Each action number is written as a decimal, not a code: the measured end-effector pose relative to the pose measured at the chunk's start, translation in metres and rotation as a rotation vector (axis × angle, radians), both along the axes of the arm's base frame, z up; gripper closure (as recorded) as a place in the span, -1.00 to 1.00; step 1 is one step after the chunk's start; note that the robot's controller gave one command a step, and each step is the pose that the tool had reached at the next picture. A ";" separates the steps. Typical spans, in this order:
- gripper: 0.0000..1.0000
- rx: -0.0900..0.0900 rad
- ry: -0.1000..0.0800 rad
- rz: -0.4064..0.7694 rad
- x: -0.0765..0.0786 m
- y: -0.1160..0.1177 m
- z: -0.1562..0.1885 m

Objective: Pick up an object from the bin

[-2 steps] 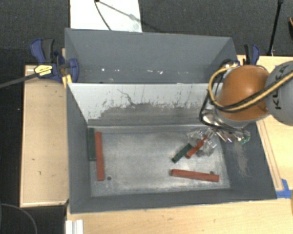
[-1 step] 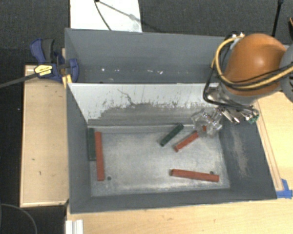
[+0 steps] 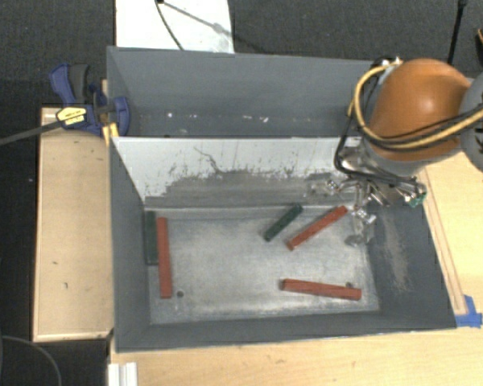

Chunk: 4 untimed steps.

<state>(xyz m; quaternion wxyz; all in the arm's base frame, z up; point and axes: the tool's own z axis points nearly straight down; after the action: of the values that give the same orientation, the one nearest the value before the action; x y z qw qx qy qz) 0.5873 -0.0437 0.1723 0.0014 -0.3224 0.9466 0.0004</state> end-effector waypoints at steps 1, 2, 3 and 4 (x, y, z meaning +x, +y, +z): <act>-1.00 -0.004 -0.007 0.157 -0.030 -0.017 0.088; -1.00 0.002 0.007 0.164 -0.019 0.014 0.005; -1.00 0.002 0.002 0.200 -0.001 0.022 -0.105; 1.00 0.001 -0.003 0.197 0.001 0.021 -0.100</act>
Offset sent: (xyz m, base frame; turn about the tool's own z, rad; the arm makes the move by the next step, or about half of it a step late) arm -0.0311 -0.0157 0.0834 -0.1598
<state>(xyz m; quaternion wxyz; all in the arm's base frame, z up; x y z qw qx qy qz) 0.5887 -0.0223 0.0725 0.0028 -0.4137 0.9104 0.0005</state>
